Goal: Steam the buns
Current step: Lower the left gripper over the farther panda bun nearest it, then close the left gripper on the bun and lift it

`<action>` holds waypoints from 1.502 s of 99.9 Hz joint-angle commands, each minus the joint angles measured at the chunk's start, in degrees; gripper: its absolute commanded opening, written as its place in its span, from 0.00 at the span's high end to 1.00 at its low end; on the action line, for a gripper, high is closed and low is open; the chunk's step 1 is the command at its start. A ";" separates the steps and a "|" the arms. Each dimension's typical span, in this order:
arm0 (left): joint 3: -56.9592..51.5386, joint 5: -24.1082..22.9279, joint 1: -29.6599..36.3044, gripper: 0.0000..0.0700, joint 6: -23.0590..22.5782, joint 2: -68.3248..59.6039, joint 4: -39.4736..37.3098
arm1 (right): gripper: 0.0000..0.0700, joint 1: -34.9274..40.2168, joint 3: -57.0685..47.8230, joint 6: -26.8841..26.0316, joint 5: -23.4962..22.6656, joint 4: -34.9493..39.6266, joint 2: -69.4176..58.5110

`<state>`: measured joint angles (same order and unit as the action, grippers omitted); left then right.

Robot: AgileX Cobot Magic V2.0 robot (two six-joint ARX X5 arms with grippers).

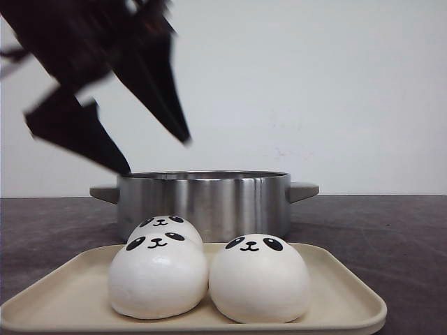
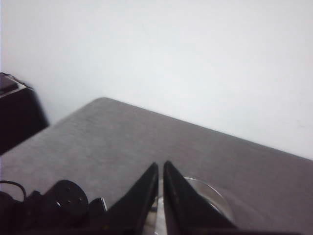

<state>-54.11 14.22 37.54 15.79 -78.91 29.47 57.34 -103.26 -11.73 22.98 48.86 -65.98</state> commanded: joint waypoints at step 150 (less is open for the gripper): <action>-5.07 -16.24 0.72 0.99 2.86 9.55 -13.42 | 0.98 0.66 -0.94 -5.09 2.58 7.65 1.97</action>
<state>-57.01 -1.28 38.68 20.62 -67.88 17.19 57.34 -103.24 -16.53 25.34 57.30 -63.40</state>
